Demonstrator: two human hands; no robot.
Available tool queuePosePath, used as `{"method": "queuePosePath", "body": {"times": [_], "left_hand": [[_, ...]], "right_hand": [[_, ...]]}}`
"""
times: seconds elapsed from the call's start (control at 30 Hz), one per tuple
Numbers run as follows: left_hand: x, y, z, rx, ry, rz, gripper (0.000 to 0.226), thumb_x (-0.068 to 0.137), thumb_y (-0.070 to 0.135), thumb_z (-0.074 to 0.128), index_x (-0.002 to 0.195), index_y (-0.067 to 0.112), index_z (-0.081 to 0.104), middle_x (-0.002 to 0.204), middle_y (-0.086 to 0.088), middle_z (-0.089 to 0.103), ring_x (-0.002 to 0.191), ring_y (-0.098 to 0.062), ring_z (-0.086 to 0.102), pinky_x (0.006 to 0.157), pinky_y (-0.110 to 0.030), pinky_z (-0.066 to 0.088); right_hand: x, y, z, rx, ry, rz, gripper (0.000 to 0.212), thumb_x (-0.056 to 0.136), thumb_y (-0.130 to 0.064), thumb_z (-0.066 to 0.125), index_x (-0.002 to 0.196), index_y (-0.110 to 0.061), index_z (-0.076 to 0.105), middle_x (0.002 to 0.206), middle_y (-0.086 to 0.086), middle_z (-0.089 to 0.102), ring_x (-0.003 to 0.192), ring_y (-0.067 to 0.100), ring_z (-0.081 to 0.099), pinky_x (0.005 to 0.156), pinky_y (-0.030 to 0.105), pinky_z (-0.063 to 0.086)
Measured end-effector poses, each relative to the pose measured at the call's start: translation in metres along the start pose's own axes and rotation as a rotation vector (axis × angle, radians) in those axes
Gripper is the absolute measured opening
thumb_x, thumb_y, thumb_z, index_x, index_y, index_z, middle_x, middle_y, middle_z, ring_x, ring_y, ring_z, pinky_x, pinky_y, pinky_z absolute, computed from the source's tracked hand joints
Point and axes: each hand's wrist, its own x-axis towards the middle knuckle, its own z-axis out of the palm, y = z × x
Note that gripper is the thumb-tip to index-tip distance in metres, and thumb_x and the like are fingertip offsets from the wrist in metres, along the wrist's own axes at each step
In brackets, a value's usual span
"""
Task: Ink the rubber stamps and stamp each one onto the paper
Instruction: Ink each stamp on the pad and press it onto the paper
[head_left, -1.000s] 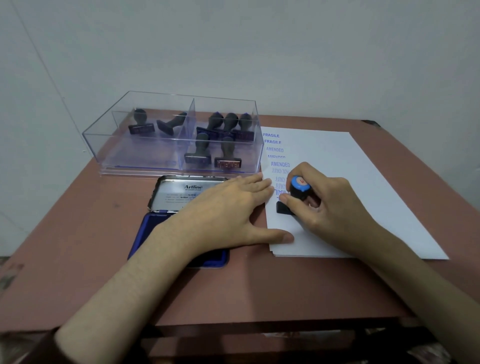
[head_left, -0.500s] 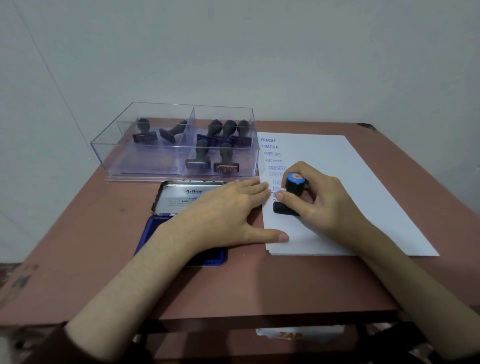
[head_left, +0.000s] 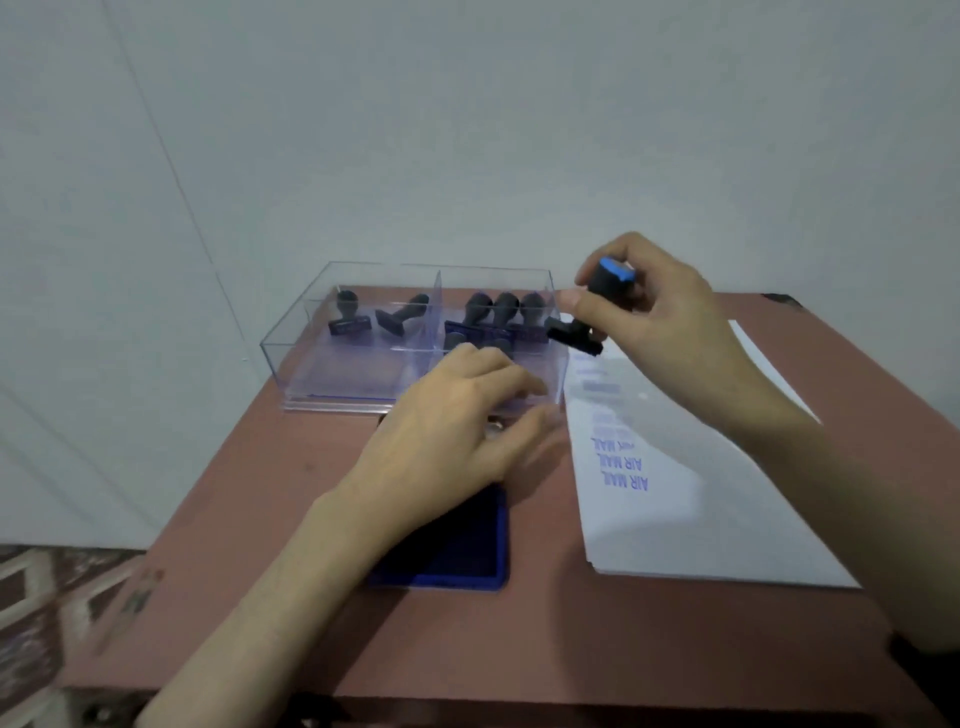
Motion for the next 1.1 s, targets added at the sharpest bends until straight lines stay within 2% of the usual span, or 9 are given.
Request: {"method": "queuePosePath", "body": {"times": [0.07,0.17,0.27,0.43,0.6,0.67,0.83,0.97,1.1], "left_hand": [[0.000,-0.014,-0.010,0.050,0.110,-0.053,0.031,0.089,0.040,0.047,0.095,0.017,0.068,0.088,0.005,0.060,0.085,-0.014,0.051,0.072,-0.022,0.038],[-0.003,-0.039,-0.022,0.148,0.197,-0.143,0.033,0.088,0.040,0.046,0.100,0.017,0.067,0.093,0.004,0.060,0.091,-0.016,0.049,0.076,-0.020,0.035],[-0.008,-0.060,-0.032,0.205,0.170,-0.205,0.045,0.086,0.049,0.042,0.109,0.019,0.066,0.102,0.003,0.063,0.100,-0.016,0.049,0.085,-0.023,0.037],[-0.019,-0.083,-0.032,0.204,0.098,-0.254,0.046,0.085,0.054,0.041,0.104,0.021,0.067,0.101,0.005,0.067,0.098,-0.018,0.056,0.084,-0.037,0.046],[-0.022,-0.092,-0.026,0.236,0.097,-0.238,0.037,0.087,0.043,0.044,0.105,0.023,0.068,0.098,0.007,0.068,0.092,-0.018,0.059,0.080,-0.034,0.045],[-0.021,-0.094,-0.023,0.249,0.111,-0.229,0.036,0.087,0.041,0.044,0.105,0.023,0.068,0.097,0.008,0.068,0.092,-0.018,0.059,0.080,-0.031,0.043],[-0.023,-0.096,-0.021,0.254,0.147,-0.223,0.035,0.087,0.041,0.043,0.105,0.024,0.067,0.097,0.009,0.068,0.091,-0.015,0.058,0.080,-0.024,0.036],[-0.024,-0.094,-0.020,0.254,0.162,-0.223,0.032,0.088,0.040,0.044,0.105,0.025,0.067,0.097,0.010,0.067,0.092,-0.013,0.056,0.081,-0.021,0.031],[-0.024,-0.094,-0.019,0.256,0.184,-0.216,0.032,0.088,0.039,0.045,0.105,0.025,0.067,0.096,0.010,0.068,0.091,-0.012,0.056,0.082,-0.019,0.029]], "right_hand": [[0.024,-0.008,0.015,-0.028,0.004,-0.037,0.015,0.083,-0.022,0.068,0.085,-0.013,0.057,0.070,-0.007,0.057,0.069,0.020,0.058,0.068,0.028,0.046],[0.059,-0.013,0.044,-0.042,-0.009,-0.062,0.014,0.083,-0.023,0.067,0.088,-0.014,0.057,0.072,-0.010,0.056,0.069,0.014,0.054,0.066,0.021,0.043],[0.090,-0.015,0.077,-0.045,-0.027,-0.067,0.014,0.084,-0.023,0.066,0.092,-0.013,0.058,0.077,-0.007,0.056,0.073,0.012,0.052,0.063,0.015,0.039],[0.121,-0.006,0.125,-0.051,-0.120,-0.023,0.017,0.083,-0.025,0.067,0.097,-0.015,0.063,0.093,-0.002,0.061,0.089,0.017,0.057,0.077,0.025,0.044],[0.134,0.008,0.155,-0.058,-0.167,0.076,0.028,0.081,-0.019,0.071,0.104,-0.013,0.056,0.103,0.009,0.057,0.075,0.015,0.052,0.056,0.013,0.038],[0.137,0.011,0.162,-0.037,-0.175,0.110,0.031,0.079,-0.016,0.072,0.097,-0.014,0.047,0.099,0.013,0.054,0.064,0.017,0.050,0.051,0.017,0.038],[0.140,0.016,0.176,-0.081,-0.136,0.131,0.031,0.074,-0.011,0.076,0.085,-0.012,0.047,0.095,0.013,0.054,0.071,0.025,0.051,0.059,0.026,0.042],[0.139,0.014,0.180,-0.195,-0.171,0.065,0.030,0.074,-0.009,0.075,0.096,-0.006,0.054,0.092,0.007,0.051,0.076,0.023,0.051,0.068,0.032,0.049],[0.135,0.012,0.179,-0.286,-0.217,0.014,0.030,0.081,-0.004,0.068,0.098,-0.007,0.043,0.089,0.011,0.049,0.073,0.027,0.053,0.069,0.040,0.052]]}}
